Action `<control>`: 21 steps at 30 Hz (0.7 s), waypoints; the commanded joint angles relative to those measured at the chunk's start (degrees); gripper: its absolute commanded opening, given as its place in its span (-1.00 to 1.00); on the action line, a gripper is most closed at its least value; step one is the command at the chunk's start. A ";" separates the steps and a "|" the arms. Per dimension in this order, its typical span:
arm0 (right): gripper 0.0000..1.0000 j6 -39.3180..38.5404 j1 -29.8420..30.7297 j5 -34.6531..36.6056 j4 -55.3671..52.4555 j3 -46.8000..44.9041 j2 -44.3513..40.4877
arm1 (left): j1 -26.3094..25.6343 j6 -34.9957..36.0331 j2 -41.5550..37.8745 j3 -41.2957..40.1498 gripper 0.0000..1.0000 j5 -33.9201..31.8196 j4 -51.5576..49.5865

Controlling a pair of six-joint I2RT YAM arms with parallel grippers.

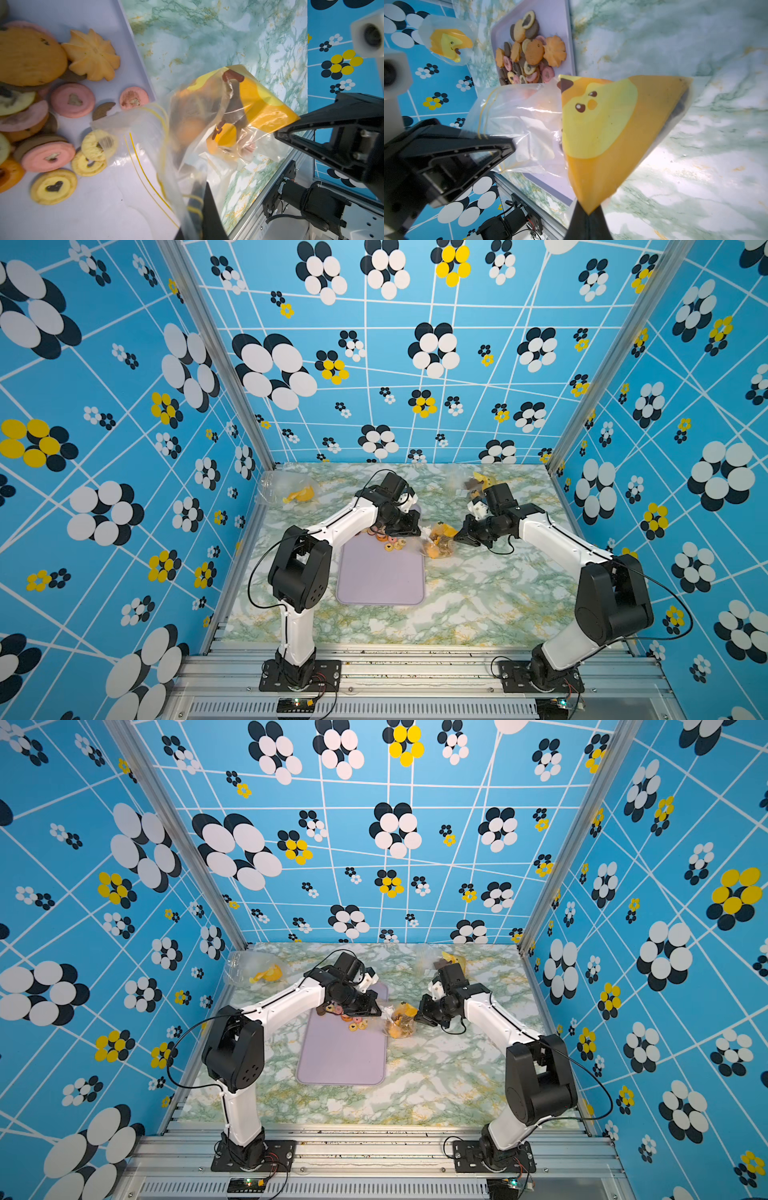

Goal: Pour cookies out of the ziploc bag
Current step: Pick up the ziploc bag from the center of the board.

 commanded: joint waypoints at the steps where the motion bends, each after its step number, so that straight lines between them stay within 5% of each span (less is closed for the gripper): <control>1: -1.00 -0.28 0.83 -1.75 -5.50 3.52 -1.27 | 1.17 1.69 -1.65 2.42 -1.00 1.65 -2.30; 21: -1.00 2.19 13.02 -0.74 -6.72 19.00 8.45 | 8.63 -1.39 -12.74 -12.62 -1.00 -0.22 2.37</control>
